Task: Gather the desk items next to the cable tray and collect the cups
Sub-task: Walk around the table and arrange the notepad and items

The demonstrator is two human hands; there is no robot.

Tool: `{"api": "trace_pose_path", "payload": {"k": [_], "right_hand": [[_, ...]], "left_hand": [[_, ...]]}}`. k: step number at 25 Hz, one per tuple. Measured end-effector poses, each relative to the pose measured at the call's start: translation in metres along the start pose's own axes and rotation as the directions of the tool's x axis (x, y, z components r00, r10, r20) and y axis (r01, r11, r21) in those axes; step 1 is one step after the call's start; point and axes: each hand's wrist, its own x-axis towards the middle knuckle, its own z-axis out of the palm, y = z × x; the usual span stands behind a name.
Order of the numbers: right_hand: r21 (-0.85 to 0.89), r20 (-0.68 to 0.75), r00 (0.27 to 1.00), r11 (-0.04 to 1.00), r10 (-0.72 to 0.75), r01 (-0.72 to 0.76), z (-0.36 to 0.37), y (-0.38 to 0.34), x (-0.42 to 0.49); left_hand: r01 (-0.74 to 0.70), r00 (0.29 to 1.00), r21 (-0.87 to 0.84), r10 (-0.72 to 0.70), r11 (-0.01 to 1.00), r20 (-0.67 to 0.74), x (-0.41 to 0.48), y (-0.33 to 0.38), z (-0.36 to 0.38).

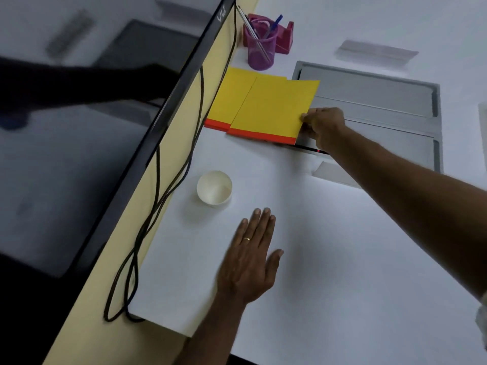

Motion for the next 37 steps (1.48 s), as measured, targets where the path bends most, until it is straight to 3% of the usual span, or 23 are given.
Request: {"api": "trace_pose_path", "payload": {"k": [7,12,21,31,37], "right_hand": [[-0.263,0.002,0.990,0.955,-0.144,0.140,0.036,0.016,0.016],[-0.590,0.103,0.934,0.735,-0.342,0.334,0.054,0.017,0.013],[-0.646,0.204,0.876,0.612,-0.436,0.455,0.078,0.032,0.006],[-0.645,0.187,0.868,0.609,-0.460,0.461,0.086,0.037,0.003],[-0.700,0.372,0.802,0.427,-0.468,0.573,0.075,0.042,-0.006]], "left_hand": [[0.026,1.000,-0.019,-0.025,0.999,0.017,0.000,0.000,0.000],[0.029,0.999,-0.036,-0.028,0.999,0.038,0.000,0.001,-0.003],[0.046,0.998,-0.027,-0.045,0.999,0.038,0.001,0.003,-0.003],[0.041,0.999,-0.017,-0.041,0.999,0.029,0.000,0.001,0.002],[0.039,0.999,0.001,-0.039,0.999,0.033,0.001,-0.001,0.003]]}}
